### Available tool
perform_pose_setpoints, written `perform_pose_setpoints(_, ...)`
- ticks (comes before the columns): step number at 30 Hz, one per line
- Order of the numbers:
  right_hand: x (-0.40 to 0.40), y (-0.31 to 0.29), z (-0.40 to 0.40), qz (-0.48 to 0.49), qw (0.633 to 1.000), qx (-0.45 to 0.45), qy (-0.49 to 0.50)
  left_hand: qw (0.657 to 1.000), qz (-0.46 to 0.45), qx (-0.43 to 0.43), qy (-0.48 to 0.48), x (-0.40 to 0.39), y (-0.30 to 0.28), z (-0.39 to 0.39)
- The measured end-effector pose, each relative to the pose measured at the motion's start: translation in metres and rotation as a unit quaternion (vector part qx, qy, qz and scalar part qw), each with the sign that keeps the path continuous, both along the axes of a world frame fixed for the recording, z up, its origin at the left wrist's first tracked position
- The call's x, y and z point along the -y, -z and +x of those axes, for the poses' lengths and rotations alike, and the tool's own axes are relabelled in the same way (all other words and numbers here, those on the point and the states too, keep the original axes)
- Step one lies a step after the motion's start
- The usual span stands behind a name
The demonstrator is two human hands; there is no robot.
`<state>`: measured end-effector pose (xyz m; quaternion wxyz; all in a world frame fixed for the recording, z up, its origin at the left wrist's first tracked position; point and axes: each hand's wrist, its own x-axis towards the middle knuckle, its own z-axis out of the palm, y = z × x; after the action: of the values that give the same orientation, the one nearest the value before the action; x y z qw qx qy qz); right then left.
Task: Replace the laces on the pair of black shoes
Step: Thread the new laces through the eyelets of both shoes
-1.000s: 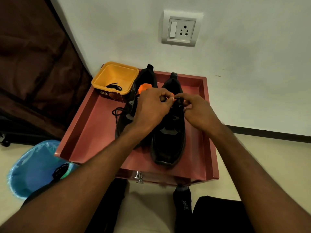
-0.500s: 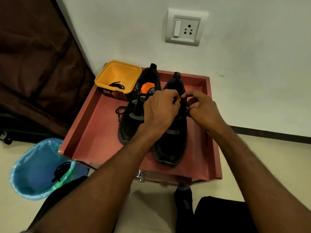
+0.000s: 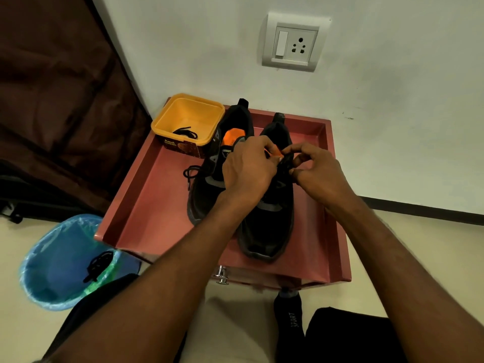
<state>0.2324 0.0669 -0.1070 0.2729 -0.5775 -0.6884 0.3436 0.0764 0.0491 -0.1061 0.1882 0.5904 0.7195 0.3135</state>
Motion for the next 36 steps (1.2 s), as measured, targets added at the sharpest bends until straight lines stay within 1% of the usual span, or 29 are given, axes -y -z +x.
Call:
perform_pose_setpoints(2,0.001,-0.001,0.000,-0.001,1.000,0.011,-0.001,1.000,0.011,-0.005,-0.023,0.001,0.000,0.004)
perform_pose_setpoints(3,0.001,-0.001,0.000,-0.002,1.000,0.012,0.000,1.000,0.016,-0.005,-0.019,0.001,0.000,0.005)
perform_pose_setpoints(6,0.002,-0.005,0.000,-0.008,1.000,0.004,0.004,0.999,0.025,-0.010,0.022,0.000,0.003,0.003)
perform_pose_setpoints(9,0.003,-0.007,-0.001,-0.011,1.000,0.006,0.007,0.997,0.025,0.008,0.079,-0.002,0.008,-0.001)
perform_pose_setpoints(12,0.001,-0.007,0.000,-0.034,0.999,-0.010,0.026,0.993,0.026,0.004,0.117,-0.004,0.007,-0.006)
perform_pose_setpoints(14,0.000,-0.008,0.001,-0.042,0.998,-0.021,0.045,0.991,0.041,-0.036,0.119,-0.005,0.005,-0.011)
perform_pose_setpoints(16,0.002,-0.009,0.001,-0.022,0.998,-0.009,0.053,0.987,0.048,-0.101,0.116,-0.003,0.003,-0.016)
perform_pose_setpoints(17,0.004,-0.010,0.000,-0.012,0.999,-0.001,0.052,0.985,0.048,-0.114,0.117,-0.002,0.003,-0.017)
perform_pose_setpoints(18,0.006,-0.012,-0.002,-0.007,0.999,0.006,0.049,0.985,0.051,-0.113,0.119,-0.002,0.002,-0.019)
perform_pose_setpoints(21,0.007,-0.019,-0.001,-0.007,0.998,0.022,0.060,0.988,0.067,-0.063,0.124,-0.003,0.001,-0.027)
perform_pose_setpoints(22,0.004,-0.023,0.003,-0.008,0.996,0.008,0.088,0.988,0.064,-0.052,0.127,-0.003,0.001,-0.031)
perform_pose_setpoints(23,0.002,-0.028,0.009,-0.010,0.991,-0.030,0.133,0.989,0.056,-0.047,0.132,-0.003,0.000,-0.034)
perform_pose_setpoints(24,-0.001,-0.034,0.016,-0.009,0.979,-0.085,0.187,0.988,0.050,-0.044,0.139,-0.002,0.000,-0.037)
perform_pose_setpoints(25,-0.004,-0.039,0.024,-0.006,0.959,-0.140,0.248,0.987,0.047,-0.039,0.147,-0.001,0.000,-0.040)
perform_pose_setpoints(26,-0.007,-0.041,0.032,0.006,0.939,-0.169,0.298,0.986,0.044,-0.031,0.156,0.000,0.001,-0.041)
perform_pose_setpoints(27,-0.008,-0.040,0.039,0.020,0.933,-0.148,0.328,0.986,0.040,-0.022,0.162,0.001,0.001,-0.042)
perform_pose_setpoints(28,-0.009,-0.036,0.042,0.034,0.937,-0.087,0.336,0.986,0.034,-0.012,0.163,0.001,0.002,-0.043)
perform_pose_setpoints(29,-0.006,-0.033,0.041,0.043,0.946,-0.011,0.322,0.987,0.029,-0.003,0.161,0.001,0.002,-0.044)
perform_pose_setpoints(30,-0.003,-0.028,0.037,0.058,0.955,0.043,0.286,0.987,0.026,0.003,0.157,0.000,0.002,-0.044)
perform_pose_setpoints(31,0.000,-0.027,0.029,0.063,0.968,0.066,0.235,0.988,0.025,0.006,0.154,-0.001,0.002,-0.045)
perform_pose_setpoints(32,0.004,-0.026,0.020,0.061,0.980,0.074,0.175,0.988,0.025,0.007,0.153,-0.001,0.002,-0.045)
perform_pose_setpoints(34,0.009,-0.023,0.003,0.021,0.994,0.080,0.067,0.987,0.029,-0.001,0.160,-0.002,0.003,-0.044)
perform_pose_setpoints(36,0.009,-0.020,-0.003,-0.012,0.997,0.066,0.025,0.985,0.038,-0.015,0.168,-0.003,0.003,-0.044)
